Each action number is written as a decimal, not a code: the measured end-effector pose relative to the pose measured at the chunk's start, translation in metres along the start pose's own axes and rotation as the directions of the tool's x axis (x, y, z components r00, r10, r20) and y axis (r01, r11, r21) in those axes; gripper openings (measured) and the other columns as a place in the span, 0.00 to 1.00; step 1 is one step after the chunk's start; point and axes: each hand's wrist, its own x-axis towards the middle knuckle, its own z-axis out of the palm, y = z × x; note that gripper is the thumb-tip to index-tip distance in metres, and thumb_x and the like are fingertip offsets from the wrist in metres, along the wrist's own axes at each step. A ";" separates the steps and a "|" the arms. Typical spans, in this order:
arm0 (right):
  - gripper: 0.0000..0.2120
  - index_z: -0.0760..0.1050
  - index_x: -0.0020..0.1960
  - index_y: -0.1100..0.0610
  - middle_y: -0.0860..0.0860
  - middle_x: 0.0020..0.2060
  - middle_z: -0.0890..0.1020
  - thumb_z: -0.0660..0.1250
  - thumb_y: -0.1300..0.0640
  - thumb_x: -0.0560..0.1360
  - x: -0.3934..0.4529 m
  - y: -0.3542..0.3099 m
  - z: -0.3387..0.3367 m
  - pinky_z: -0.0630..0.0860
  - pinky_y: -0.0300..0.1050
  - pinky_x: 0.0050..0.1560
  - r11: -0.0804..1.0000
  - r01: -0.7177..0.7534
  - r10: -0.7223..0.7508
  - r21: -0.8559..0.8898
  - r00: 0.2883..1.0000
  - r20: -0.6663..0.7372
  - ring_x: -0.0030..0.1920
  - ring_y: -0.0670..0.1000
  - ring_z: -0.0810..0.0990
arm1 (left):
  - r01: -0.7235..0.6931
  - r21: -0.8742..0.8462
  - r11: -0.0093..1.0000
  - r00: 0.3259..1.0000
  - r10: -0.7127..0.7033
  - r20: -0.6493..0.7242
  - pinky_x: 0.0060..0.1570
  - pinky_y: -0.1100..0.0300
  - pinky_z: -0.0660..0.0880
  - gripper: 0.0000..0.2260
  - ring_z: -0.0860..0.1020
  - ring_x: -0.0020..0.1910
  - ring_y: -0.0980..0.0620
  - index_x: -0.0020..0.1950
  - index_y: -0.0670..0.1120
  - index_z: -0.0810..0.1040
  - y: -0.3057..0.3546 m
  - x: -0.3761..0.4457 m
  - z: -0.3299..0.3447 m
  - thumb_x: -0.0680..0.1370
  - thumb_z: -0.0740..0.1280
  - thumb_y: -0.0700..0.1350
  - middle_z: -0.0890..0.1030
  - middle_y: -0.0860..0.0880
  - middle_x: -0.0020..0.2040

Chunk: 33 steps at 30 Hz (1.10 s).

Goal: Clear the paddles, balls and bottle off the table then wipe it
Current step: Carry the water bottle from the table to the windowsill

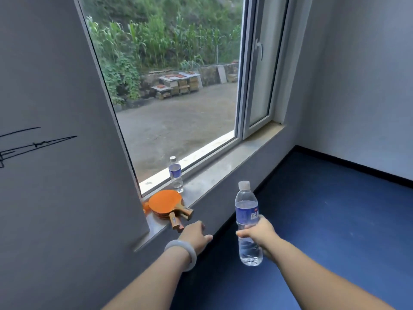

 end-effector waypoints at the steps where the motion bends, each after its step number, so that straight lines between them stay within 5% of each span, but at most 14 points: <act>1: 0.23 0.73 0.52 0.58 0.55 0.44 0.83 0.80 0.67 0.62 0.022 -0.007 0.003 0.78 0.45 0.45 1.000 0.011 -0.011 -0.008 1.000 0.013 0.46 0.54 0.83 | 0.015 -0.001 1.000 1.000 -0.015 -0.010 0.59 0.59 0.69 0.19 0.73 0.60 0.50 0.67 0.46 0.71 0.002 0.018 -0.004 0.79 0.65 0.54 0.76 0.47 0.63; 6: 0.23 0.73 0.52 0.60 0.57 0.43 0.84 0.79 0.69 0.62 0.122 -0.042 0.019 0.80 0.49 0.51 0.999 0.028 -0.026 -0.028 0.998 0.057 0.45 0.55 0.84 | 0.075 0.006 0.997 0.996 -0.074 -0.045 0.66 0.51 0.66 0.19 0.74 0.62 0.51 0.66 0.49 0.71 0.011 0.112 -0.031 0.78 0.64 0.56 0.77 0.50 0.61; 16: 0.23 0.73 0.53 0.57 0.55 0.44 0.84 0.79 0.67 0.63 0.271 -0.096 0.071 0.76 0.39 0.31 0.993 -0.007 0.029 -0.119 0.982 0.188 0.42 0.53 0.84 | 0.199 -0.141 0.970 0.976 -0.210 -0.066 0.59 0.61 0.69 0.21 0.74 0.64 0.48 0.70 0.45 0.69 -0.003 0.234 -0.078 0.79 0.66 0.51 0.75 0.47 0.65; 23: 0.26 0.70 0.57 0.60 0.57 0.49 0.81 0.78 0.67 0.65 0.358 -0.138 0.131 0.77 0.51 0.53 0.974 0.048 0.035 -0.222 0.933 0.358 0.50 0.58 0.80 | 0.310 -0.206 0.928 0.932 -0.340 -0.126 0.57 0.59 0.69 0.18 0.75 0.61 0.47 0.67 0.44 0.70 -0.018 0.284 -0.111 0.80 0.64 0.50 0.77 0.45 0.64; 29: 0.23 0.71 0.57 0.60 0.57 0.50 0.81 0.77 0.65 0.66 0.420 -0.158 0.175 0.73 0.45 0.46 0.965 0.103 0.033 -0.241 0.865 0.500 0.49 0.55 0.79 | 0.389 -0.300 0.871 0.878 -0.449 -0.165 0.49 0.61 0.68 0.14 0.77 0.57 0.49 0.63 0.46 0.73 -0.020 0.318 -0.121 0.79 0.65 0.50 0.79 0.48 0.60; 33: 0.23 0.70 0.56 0.57 0.55 0.48 0.80 0.76 0.67 0.66 0.448 -0.156 0.197 0.73 0.46 0.45 0.963 0.121 0.031 -0.242 0.838 0.544 0.47 0.53 0.79 | 0.436 -0.368 0.821 0.832 -0.524 -0.183 0.41 0.62 0.67 0.08 0.75 0.45 0.52 0.53 0.49 0.73 -0.021 0.334 -0.116 0.79 0.63 0.53 0.78 0.49 0.50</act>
